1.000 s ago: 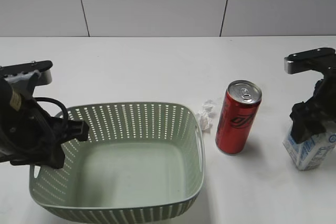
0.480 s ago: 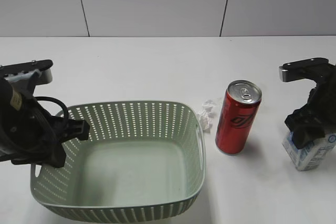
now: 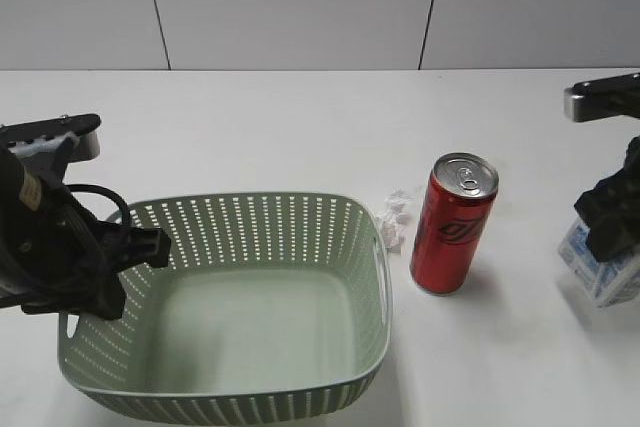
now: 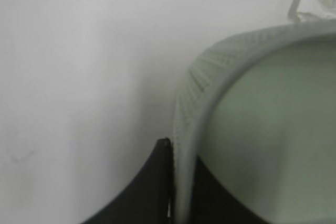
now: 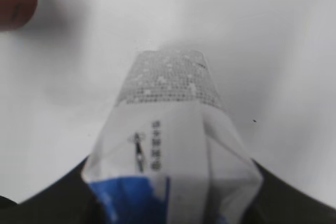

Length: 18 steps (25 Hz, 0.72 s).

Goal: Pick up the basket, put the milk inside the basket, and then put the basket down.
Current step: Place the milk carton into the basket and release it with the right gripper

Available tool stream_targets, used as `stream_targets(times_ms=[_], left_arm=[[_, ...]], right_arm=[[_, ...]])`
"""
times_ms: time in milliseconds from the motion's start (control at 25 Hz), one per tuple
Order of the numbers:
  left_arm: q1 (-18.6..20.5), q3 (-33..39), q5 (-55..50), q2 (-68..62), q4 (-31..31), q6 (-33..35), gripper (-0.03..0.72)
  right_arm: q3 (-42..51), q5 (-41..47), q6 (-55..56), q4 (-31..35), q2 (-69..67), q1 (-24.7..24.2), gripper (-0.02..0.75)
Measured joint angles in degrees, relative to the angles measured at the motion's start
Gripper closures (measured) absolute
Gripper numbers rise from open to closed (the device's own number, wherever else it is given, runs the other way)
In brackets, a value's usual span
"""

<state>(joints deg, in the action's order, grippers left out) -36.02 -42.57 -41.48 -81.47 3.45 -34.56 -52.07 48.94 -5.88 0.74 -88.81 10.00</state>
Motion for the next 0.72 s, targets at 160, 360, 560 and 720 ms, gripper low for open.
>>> stream_targets(times_ms=[160, 360, 560, 720], left_arm=[[0.0, 0.0, 0.3, 0.0, -0.3, 0.3, 0.684], [0.0, 0.0, 0.4, 0.0, -1.8, 0.7, 0.684], [0.0, 0.0, 0.1, 0.0, -2.7, 0.8, 0.684], [0.0, 0.0, 0.2, -0.1, -3.5, 0.8, 0.685]], right_arm=[[0.0, 3.0, 0.0, 0.0, 7.9, 0.0, 0.406], [0.0, 6.6, 0.0, 2.9, 16.1, 0.0, 0.407], [-0.1, 9.0, 0.2, 4.7, 20.6, 2.9, 0.407], [-3.8, 11.3, 3.6, 4.7, 21.4, 11.3, 0.407]])
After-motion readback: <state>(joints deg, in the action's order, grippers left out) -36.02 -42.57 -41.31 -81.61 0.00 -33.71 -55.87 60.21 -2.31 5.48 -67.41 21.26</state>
